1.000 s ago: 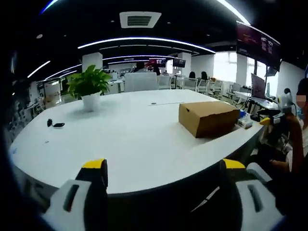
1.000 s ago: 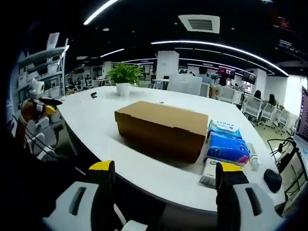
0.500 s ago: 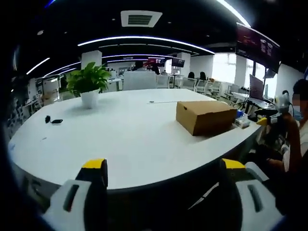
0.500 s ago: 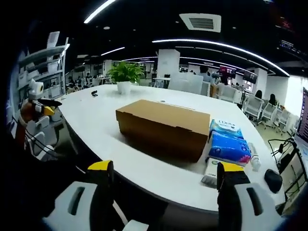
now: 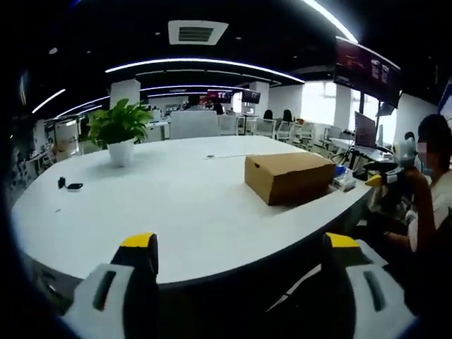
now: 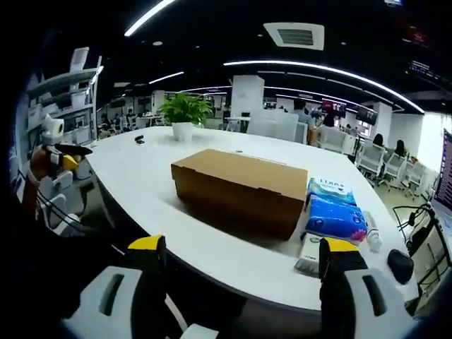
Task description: Operate the shoe box by opening the lid, removing the specified soft item, and placing it in the target area until the item is outside and the box remains undamaged.
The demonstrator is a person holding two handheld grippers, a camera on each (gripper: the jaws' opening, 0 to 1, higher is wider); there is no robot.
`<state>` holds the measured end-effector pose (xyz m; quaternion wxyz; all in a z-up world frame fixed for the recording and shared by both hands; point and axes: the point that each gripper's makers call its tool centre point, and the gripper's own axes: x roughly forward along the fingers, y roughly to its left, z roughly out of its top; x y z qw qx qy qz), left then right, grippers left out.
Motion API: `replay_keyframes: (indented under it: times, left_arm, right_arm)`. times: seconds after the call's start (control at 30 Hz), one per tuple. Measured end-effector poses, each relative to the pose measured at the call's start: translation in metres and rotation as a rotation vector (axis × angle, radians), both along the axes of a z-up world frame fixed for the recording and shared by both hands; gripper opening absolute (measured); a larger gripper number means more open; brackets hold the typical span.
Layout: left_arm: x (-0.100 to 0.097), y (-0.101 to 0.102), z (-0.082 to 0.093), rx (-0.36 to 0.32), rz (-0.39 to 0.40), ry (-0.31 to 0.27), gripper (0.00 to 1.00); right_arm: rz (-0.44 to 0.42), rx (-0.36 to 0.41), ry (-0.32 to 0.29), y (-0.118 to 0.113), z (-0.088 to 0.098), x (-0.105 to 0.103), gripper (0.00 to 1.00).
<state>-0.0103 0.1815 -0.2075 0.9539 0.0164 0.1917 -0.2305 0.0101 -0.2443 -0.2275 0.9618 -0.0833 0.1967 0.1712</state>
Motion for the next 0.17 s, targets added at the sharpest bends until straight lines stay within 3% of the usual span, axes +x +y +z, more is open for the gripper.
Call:
replay_keyframes:
  times: [0.17]
  left_arm:
    - [0.0001, 0.0000, -0.0016, 0.002, -0.004, 0.005, 0.99]
  right_arm:
    - [0.002, -0.001, 0.003, 0.0002, -0.0016, 0.0005, 0.93]
